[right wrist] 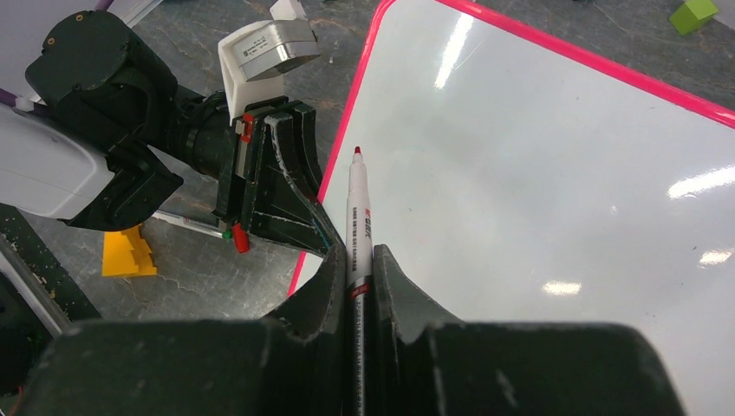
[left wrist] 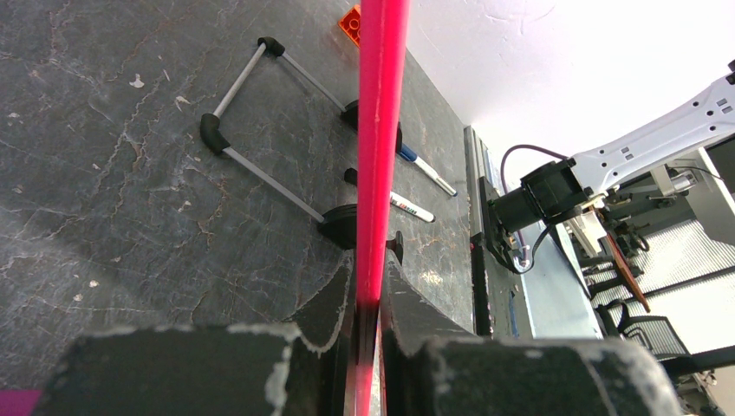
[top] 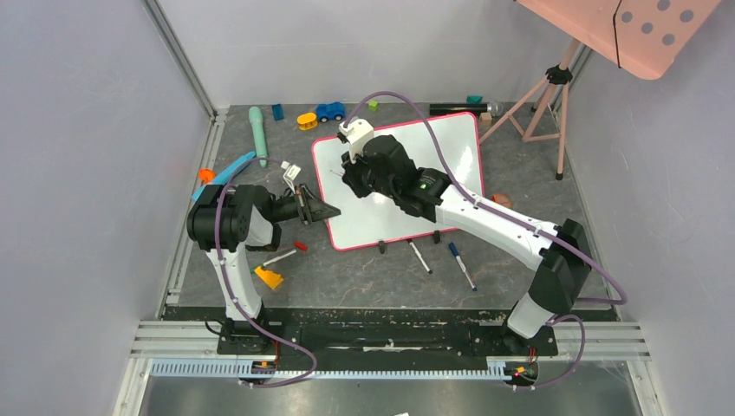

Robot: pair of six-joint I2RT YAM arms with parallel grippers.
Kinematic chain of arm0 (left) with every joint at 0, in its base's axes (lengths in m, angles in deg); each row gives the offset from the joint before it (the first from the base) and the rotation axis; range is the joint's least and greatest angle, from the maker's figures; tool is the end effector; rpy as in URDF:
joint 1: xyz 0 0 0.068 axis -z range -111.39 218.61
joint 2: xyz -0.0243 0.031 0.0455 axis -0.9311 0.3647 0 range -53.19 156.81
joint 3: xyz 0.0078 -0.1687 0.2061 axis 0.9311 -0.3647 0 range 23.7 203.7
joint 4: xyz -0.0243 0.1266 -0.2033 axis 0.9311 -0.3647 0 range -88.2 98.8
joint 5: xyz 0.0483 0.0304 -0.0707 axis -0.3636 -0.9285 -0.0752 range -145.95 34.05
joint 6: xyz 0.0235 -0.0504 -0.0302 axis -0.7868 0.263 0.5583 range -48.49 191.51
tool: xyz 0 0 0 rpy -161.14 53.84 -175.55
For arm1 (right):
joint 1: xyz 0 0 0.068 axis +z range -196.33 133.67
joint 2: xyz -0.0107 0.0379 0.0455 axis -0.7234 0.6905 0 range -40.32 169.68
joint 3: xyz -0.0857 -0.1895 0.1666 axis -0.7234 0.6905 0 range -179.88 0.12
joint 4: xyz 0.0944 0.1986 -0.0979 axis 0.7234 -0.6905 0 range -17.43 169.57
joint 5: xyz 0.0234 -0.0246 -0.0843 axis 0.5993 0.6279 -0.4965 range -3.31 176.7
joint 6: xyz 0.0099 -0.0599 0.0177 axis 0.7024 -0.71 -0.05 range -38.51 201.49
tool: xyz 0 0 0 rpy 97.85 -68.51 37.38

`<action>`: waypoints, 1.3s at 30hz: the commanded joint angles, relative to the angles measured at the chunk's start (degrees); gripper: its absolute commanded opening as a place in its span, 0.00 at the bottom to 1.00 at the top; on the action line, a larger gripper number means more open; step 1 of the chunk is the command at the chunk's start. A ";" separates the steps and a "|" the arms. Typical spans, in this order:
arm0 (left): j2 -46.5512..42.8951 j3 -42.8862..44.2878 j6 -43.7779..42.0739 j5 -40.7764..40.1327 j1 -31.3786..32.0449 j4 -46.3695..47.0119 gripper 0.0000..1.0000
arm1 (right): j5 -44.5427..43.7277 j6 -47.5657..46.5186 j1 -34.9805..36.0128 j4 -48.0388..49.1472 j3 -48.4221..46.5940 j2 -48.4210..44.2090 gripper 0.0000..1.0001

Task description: Write a sentence on the whiteboard

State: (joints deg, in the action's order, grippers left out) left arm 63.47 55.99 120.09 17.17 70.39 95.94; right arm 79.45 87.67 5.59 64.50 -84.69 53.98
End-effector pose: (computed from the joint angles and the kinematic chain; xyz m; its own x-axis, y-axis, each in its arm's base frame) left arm 0.3035 -0.0559 0.1320 -0.6912 -0.1963 -0.6955 0.6742 0.1713 -0.7184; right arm 0.2393 0.2953 0.3419 -0.3312 -0.2498 -0.9099 -0.6785 0.7332 0.0457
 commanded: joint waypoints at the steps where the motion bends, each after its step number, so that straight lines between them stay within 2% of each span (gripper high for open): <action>1: 2.67 -1.19 -3.75 1.02 1.49 2.08 0.04 | -0.06 0.50 0.22 2.05 -0.59 -1.37 0.00; 17: 2.69 -1.24 -3.93 1.23 1.66 2.08 0.09 | 0.19 0.76 0.20 3.16 1.30 -0.81 0.00; 28: 2.74 -1.15 -3.69 1.19 1.71 2.08 0.06 | 0.87 1.26 0.20 3.42 4.77 -2.49 0.00; 30: 3.01 -0.76 -3.33 1.29 1.70 2.08 0.02 | 0.75 1.29 0.20 3.50 4.68 -2.55 0.00; 39: 2.95 -0.81 -3.47 1.07 1.67 2.08 0.02 | 0.22 0.34 0.20 3.72 0.94 -1.33 0.00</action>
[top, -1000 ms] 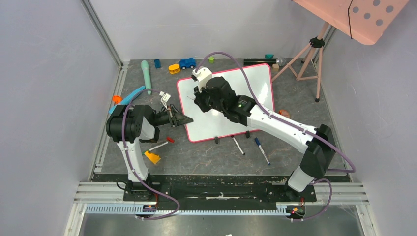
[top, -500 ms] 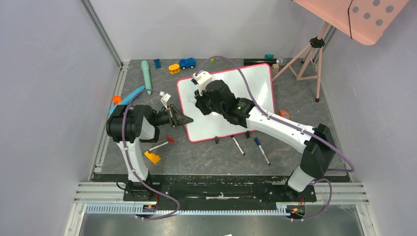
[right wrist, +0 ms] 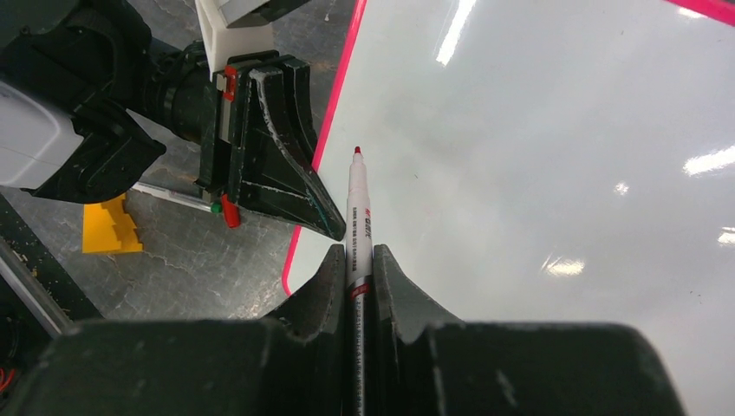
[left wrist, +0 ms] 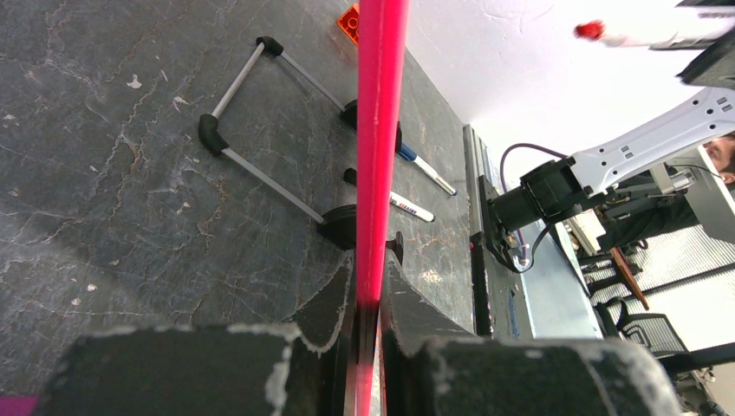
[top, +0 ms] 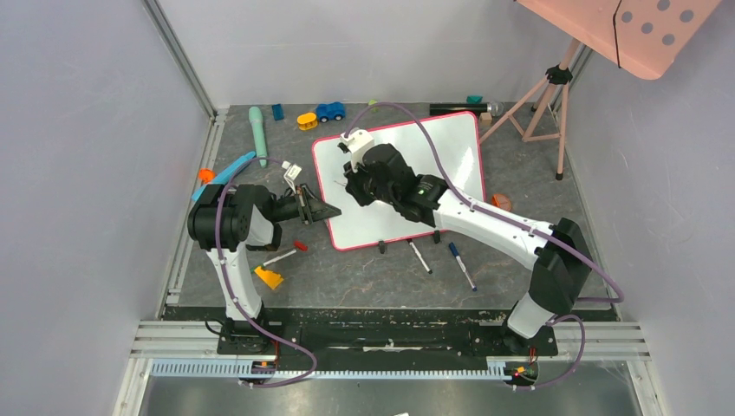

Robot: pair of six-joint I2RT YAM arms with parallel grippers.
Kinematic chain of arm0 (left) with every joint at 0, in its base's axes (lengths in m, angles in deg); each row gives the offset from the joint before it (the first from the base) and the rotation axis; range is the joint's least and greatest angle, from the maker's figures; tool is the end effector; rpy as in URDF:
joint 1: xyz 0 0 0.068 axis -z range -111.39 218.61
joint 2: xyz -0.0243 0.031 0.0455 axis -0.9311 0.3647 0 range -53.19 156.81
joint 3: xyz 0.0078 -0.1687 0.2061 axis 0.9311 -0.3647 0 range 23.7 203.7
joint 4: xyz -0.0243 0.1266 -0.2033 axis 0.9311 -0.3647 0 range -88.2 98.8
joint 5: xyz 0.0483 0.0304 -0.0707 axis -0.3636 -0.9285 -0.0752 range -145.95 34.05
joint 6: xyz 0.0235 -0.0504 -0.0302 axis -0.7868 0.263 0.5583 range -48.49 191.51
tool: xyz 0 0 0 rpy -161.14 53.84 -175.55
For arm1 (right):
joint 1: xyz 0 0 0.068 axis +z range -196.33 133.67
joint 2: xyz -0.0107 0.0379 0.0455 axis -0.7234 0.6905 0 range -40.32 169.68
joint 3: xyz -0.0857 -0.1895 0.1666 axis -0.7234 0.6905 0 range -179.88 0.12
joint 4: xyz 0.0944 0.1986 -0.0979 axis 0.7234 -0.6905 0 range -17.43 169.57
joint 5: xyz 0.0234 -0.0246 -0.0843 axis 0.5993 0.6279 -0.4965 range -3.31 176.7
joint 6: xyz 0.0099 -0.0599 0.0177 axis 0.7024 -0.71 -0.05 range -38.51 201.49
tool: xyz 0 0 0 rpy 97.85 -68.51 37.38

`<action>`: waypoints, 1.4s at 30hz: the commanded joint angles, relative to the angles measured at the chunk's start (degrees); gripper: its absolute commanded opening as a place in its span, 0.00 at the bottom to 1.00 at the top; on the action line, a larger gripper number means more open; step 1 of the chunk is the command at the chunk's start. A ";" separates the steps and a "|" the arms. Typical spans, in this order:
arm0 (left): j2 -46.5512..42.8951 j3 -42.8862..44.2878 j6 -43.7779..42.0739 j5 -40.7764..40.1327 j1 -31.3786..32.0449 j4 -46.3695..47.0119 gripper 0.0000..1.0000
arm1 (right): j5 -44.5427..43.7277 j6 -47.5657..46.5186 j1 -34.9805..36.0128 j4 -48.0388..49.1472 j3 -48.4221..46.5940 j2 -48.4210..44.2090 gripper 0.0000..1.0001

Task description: Write a sentence on the whiteboard

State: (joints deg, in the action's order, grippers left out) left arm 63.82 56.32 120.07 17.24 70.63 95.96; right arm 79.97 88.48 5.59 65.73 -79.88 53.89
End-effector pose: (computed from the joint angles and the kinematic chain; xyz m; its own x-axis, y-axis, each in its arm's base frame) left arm 0.3046 -0.0572 0.1313 -0.6920 -0.1925 -0.6958 0.6754 0.1677 -0.7181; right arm 0.2373 0.2936 0.3162 -0.3751 -0.2831 -0.8827 -0.6774 0.7337 0.0526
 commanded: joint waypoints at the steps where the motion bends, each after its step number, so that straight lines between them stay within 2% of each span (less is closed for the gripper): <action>1: 2.60 -1.08 -3.47 1.00 1.41 2.05 0.02 | -0.60 -0.61 0.24 2.53 -4.24 -1.20 0.00; 16: 2.23 -1.53 -2.94 0.24 1.59 2.05 0.02 | -6.21 -3.19 0.21 2.86 -7.54 -0.93 0.00; 42: 2.39 -1.15 -3.76 1.27 1.98 2.05 0.02 | -10.48 -4.16 0.11 0.93 -14.15 3.69 0.00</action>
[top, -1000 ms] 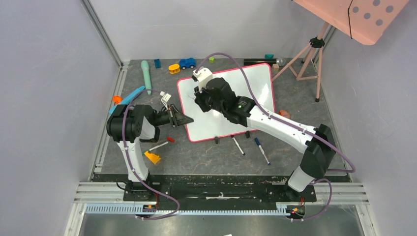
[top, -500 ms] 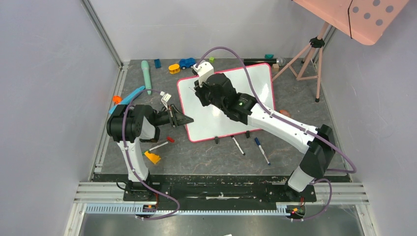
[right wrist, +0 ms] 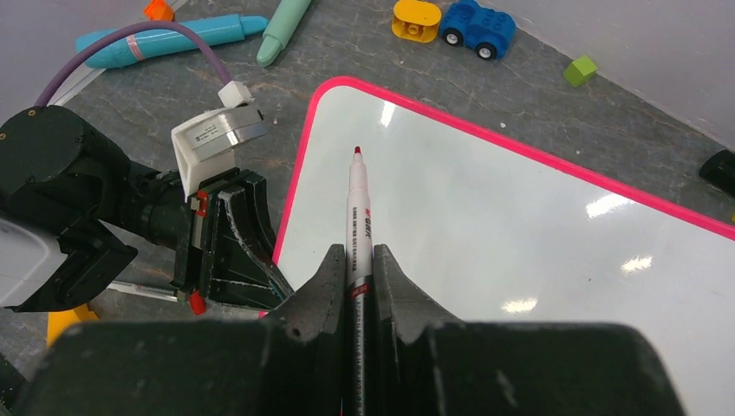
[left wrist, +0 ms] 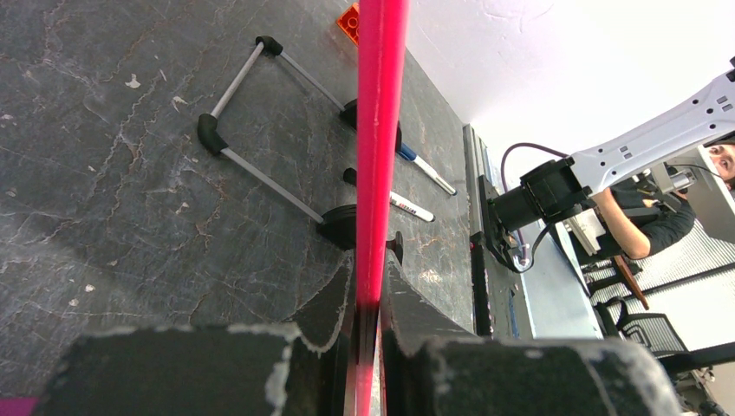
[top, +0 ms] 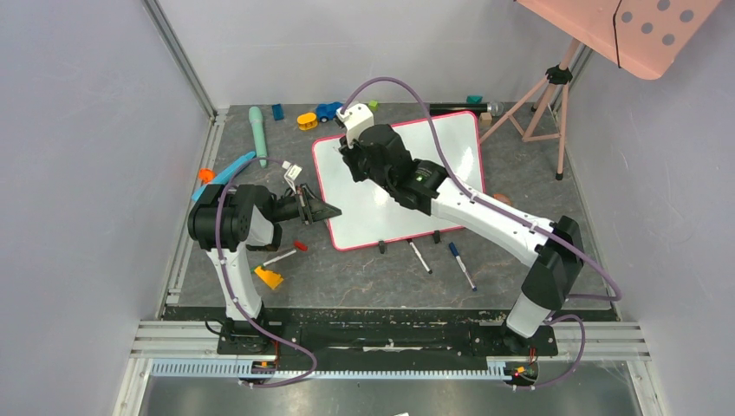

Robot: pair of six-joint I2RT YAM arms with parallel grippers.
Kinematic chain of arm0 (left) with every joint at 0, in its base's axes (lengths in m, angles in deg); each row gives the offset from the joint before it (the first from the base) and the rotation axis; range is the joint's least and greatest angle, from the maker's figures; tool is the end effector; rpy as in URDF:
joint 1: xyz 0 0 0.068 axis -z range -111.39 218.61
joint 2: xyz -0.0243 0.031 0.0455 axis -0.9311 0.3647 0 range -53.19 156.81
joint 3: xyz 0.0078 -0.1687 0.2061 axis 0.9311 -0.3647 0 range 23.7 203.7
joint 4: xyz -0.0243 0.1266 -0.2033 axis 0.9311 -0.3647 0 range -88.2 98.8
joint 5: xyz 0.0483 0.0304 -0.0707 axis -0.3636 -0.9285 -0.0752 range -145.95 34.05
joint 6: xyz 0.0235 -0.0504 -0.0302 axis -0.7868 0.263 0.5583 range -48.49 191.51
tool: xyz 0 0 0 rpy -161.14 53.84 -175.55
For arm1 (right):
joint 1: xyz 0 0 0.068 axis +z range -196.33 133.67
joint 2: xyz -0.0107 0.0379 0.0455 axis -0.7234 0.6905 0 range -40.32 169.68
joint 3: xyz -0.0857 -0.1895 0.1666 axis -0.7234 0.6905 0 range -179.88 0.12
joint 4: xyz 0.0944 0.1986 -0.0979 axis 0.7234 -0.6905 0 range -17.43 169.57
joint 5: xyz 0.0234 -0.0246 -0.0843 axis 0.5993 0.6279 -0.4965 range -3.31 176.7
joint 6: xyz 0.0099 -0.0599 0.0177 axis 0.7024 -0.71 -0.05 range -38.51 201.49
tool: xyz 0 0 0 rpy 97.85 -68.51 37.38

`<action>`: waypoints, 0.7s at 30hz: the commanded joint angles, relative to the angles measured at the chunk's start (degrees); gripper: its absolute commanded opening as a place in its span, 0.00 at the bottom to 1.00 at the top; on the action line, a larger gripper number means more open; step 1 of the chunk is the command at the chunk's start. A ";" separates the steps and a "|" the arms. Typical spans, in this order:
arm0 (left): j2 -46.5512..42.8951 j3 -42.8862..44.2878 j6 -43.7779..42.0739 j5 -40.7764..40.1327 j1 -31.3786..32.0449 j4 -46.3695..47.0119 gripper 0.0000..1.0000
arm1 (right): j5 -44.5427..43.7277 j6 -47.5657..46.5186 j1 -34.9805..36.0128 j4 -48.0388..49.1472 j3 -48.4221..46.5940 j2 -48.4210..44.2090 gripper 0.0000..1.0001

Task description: Write a sentence on the whiteboard

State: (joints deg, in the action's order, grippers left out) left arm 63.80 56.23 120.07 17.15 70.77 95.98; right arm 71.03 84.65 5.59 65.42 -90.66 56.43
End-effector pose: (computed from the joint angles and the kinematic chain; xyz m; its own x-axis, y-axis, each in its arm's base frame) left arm 0.3042 -0.0579 0.1311 -0.6928 -0.1919 -0.6952 0.6749 0.1671 -0.7187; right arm 0.2518 0.3000 0.3641 -0.2449 -0.2267 -0.9427 -0.5890 0.8071 -0.0411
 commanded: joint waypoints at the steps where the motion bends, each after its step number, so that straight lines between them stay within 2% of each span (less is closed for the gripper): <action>1: 2.45 -0.97 -3.78 1.41 1.81 2.05 0.02 | -1.56 -0.33 0.07 1.22 -3.55 1.37 0.00; 21: 2.23 -1.01 -3.84 1.56 1.90 2.03 0.02 | -0.79 1.58 0.11 3.65 -0.27 -0.65 0.00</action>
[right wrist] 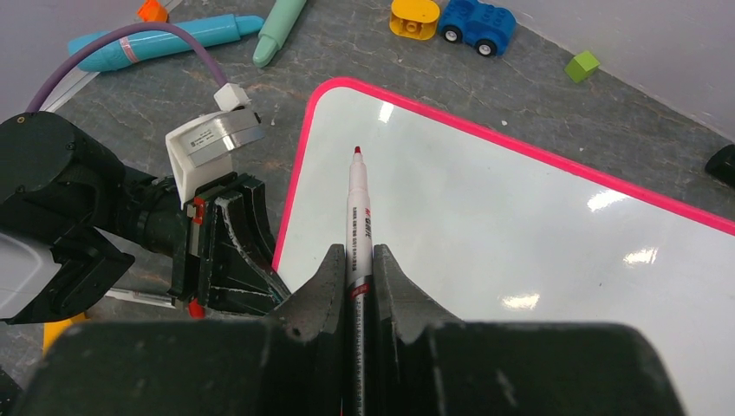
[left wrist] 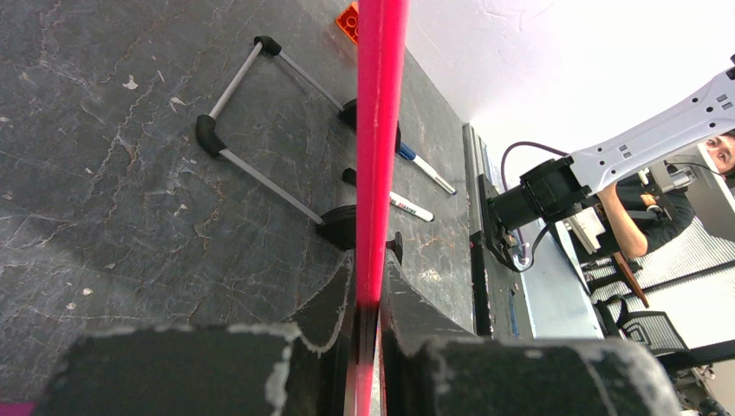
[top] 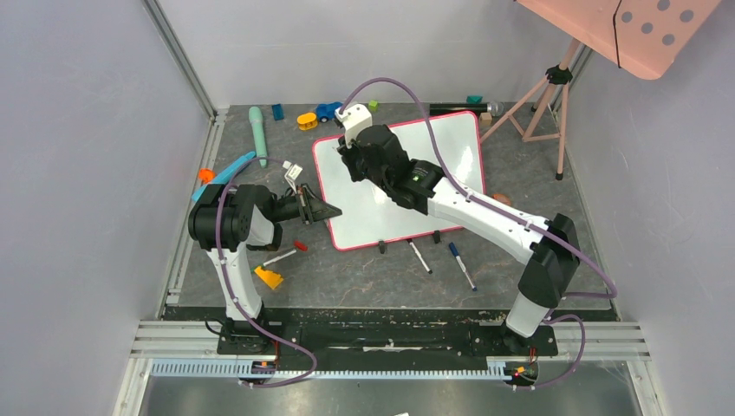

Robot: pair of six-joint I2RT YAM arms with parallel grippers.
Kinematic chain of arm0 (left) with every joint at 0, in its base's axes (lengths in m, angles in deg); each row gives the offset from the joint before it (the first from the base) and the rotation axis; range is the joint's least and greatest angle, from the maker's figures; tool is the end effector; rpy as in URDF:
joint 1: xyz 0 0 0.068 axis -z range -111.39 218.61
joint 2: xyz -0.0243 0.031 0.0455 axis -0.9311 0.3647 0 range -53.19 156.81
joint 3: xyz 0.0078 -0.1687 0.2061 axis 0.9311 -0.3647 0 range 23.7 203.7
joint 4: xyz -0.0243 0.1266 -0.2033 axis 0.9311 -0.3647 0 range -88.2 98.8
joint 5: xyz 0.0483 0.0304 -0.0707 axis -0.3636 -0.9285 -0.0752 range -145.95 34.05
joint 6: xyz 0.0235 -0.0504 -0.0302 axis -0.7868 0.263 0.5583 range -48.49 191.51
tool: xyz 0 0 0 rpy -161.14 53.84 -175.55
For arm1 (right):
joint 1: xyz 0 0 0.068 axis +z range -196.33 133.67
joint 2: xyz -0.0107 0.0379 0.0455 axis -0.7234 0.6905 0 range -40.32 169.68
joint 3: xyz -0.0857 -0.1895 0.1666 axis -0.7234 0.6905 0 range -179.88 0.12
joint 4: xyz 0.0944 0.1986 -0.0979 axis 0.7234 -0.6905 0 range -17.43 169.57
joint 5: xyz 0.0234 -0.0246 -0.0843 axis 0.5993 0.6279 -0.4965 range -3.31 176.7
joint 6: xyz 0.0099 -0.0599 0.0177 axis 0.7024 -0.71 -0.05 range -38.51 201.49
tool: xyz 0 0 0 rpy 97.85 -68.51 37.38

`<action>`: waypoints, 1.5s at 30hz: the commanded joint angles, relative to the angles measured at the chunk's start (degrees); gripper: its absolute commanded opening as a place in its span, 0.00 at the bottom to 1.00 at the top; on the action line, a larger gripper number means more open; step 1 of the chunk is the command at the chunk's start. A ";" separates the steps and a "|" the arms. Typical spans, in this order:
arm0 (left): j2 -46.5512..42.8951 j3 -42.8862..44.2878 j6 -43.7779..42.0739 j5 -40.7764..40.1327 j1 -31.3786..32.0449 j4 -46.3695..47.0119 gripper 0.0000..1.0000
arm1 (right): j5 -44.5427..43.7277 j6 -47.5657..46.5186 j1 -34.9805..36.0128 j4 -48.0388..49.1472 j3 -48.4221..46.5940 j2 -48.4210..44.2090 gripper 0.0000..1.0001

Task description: Write a sentence on the whiteboard

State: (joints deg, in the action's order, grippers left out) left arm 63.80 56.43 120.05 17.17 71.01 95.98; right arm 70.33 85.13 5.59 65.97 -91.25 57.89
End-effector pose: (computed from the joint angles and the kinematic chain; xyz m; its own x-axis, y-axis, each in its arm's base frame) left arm 0.3046 -0.0593 0.1317 -0.6910 -0.1888 -0.6978 0.6784 0.1640 -0.7161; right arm 0.2563 0.3049 0.3592 -0.2525 -0.2237 -0.9414 -0.5776 0.8154 -0.0388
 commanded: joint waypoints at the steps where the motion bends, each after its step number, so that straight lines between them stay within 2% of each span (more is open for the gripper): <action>1: 2.17 -1.26 -3.88 1.55 1.65 2.03 0.02 | -0.08 1.22 0.13 3.15 0.23 -2.12 0.00; 10: 2.19 -1.21 -3.93 1.50 1.70 2.05 0.02 | 3.00 1.63 0.13 4.62 1.98 -3.71 0.00; 23: 2.12 -1.21 -3.97 1.52 1.65 2.03 0.02 | 2.14 1.60 0.11 3.40 5.63 -5.64 0.00; 45: 2.28 -1.22 -3.97 1.63 1.65 2.03 0.02 | 4.01 2.00 0.17 3.49 3.15 -2.62 0.00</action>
State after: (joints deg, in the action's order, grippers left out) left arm 63.80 56.43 120.02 17.19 71.05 95.98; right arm 73.83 86.62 5.59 67.91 -85.87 55.27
